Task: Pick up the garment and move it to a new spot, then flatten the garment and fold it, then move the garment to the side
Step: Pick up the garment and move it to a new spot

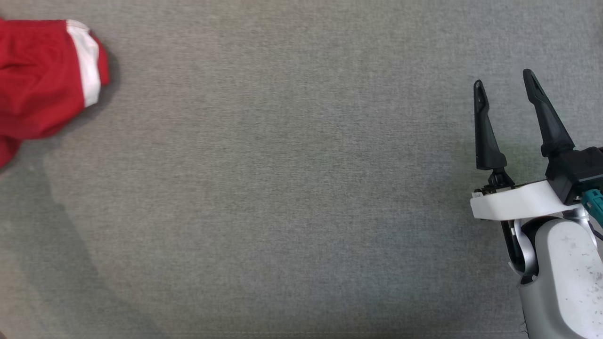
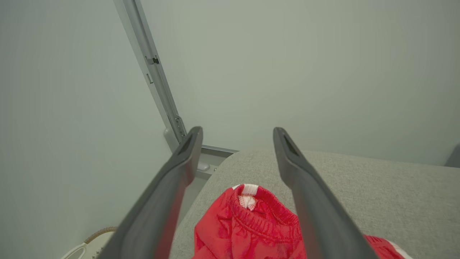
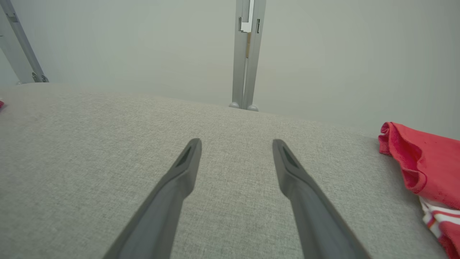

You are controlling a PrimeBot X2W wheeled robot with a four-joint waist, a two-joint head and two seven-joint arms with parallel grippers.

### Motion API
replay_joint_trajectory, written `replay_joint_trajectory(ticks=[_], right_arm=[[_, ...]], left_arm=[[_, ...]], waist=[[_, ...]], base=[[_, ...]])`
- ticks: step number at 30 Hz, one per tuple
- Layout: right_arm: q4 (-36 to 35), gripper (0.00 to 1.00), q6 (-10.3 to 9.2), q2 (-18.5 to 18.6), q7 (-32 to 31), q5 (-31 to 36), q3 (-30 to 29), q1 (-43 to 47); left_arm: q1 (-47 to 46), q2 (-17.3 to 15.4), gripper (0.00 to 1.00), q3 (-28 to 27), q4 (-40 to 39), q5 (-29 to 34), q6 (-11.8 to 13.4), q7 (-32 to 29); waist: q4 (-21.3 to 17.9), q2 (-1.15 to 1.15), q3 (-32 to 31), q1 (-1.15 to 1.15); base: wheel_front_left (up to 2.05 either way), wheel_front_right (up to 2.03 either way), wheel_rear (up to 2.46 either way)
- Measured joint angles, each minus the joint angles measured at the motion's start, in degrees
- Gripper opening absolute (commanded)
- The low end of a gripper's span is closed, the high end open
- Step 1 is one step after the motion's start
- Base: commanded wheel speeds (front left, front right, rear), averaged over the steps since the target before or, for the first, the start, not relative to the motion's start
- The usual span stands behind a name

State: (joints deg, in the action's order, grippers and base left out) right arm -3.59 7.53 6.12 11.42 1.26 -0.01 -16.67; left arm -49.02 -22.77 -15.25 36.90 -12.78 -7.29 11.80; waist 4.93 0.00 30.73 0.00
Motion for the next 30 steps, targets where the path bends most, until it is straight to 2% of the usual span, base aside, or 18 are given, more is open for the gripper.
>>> replay_joint_trajectory(ticks=[4, 8, 16, 19, 20, 21, 26, 30], right_arm=[[-0.81, 1.0, 0.0, 0.35, -0.32, 0.02, -0.1, -0.05], [-1.15, 1.0, 0.0, 0.47, -0.48, 0.22, -0.21, -0.16], [-0.89, 1.0, 0.0, 0.71, -0.51, 0.34, 0.24, -0.39], [-0.59, 1.0, 0.0, 0.71, -0.57, 0.33, 0.67, -0.52], [-0.42, 1.0, 0.0, 0.74, -0.57, 0.3, 0.8, -0.66], [-0.29, 1.0, 0.0, 0.78, -0.57, 0.2, 1.01, -0.79], [0.69, 1.0, 0.0, 0.44, -0.3, -0.14, 1.48, -1.04], [1.63, 1.0, 0.0, 0.09, 0.27, -0.44, 1.3, -1.07]], left_arm=[[-2.38, -1.2, 1.0, 3.35, 7.22, -2.66, -0.07, -5.41], [-3.7, -1.75, 1.0, 7.59, 12.46, -7.95, -0.1, -10.44], [-4.11, -3.33, 1.0, 13.37, 18.28, -18.08, -0.13, -21.73], [-4.53, -3.89, 1.0, 14.59, 19.19, -20.19, -0.13, -23.98], [-4.63, -4.11, 0.79, 14.9, 19.51, -20.85, -0.13, -24.29], [-4.67, -4.37, 0.0, 15.06, 19.91, -21.43, -0.13, -24.3], [-4.67, -5.06, 0.0, 15.59, 22.6, -23.52, -0.13, -22.91], [-4.43, -5.5, 0.0, 16.89, 23.26, -23.83, -0.13, -17.71]], waist=[[-1.59, 0.0, 2.09, 0.0], [-2.75, 0.0, 3.44, 0.0], [-2.92, 0.0, 3.17, 0.0], [-3.05, 0.0, 2.71, 0.0], [-3.14, 0.0, 2.56, 0.0], [-3.27, 0.0, 2.45, 0.0], [-4.33, 0.0, 1.54, 0.0], [-5.14, 0.0, 0.31, 0.0]], base=[[0.0, 0.0, 0.0], [0.0, 0.0, 0.0], [0.0, 0.0, 0.0], [0.0, 0.0, 0.0], [0.0, 0.0, 0.0], [0.0, 0.0, 0.0], [0.0, 0.0, 0.0], [0.0, 0.0, 0.0]])
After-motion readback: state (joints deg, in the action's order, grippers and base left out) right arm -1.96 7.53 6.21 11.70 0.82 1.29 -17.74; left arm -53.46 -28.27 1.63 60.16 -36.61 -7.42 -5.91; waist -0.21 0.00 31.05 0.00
